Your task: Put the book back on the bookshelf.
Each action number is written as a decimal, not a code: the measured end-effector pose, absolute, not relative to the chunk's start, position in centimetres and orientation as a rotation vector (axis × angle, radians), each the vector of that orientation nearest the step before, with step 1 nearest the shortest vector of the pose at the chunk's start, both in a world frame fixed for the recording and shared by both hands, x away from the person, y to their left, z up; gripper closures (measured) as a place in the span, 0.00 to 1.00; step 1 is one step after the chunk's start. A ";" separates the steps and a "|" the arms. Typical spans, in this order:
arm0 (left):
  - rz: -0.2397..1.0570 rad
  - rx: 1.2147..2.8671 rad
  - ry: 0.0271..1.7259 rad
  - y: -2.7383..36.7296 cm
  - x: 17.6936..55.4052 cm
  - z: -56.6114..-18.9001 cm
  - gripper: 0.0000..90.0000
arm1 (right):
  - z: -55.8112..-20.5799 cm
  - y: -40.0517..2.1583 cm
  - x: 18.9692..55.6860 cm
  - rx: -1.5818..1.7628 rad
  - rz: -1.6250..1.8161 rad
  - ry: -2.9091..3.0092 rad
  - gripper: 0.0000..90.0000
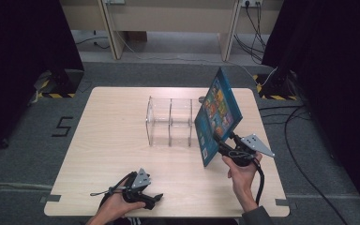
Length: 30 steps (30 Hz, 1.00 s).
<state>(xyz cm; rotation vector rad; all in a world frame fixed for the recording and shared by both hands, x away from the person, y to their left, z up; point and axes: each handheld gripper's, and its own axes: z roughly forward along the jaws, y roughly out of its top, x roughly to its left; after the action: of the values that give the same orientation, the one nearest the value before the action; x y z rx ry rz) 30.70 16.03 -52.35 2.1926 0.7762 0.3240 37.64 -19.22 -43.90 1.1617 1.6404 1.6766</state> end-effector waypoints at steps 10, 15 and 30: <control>0.323 2.193 0.775 16.0 30.7 -52.4 0.12 | -43.8 -19.5 37.0 1.152 1.673 1.655 0.49; 0.325 2.192 0.774 16.0 30.7 -52.4 0.12 | -43.7 -19.7 36.7 1.154 1.675 1.657 0.47; 0.326 2.191 0.774 16.0 30.7 -52.4 0.12 | -43.9 -20.0 35.5 1.125 1.655 1.694 0.44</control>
<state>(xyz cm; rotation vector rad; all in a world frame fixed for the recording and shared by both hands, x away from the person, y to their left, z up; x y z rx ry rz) 30.69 16.04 -52.37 2.1907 0.7742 0.3257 35.53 -19.95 -43.92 1.1246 1.6941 1.6555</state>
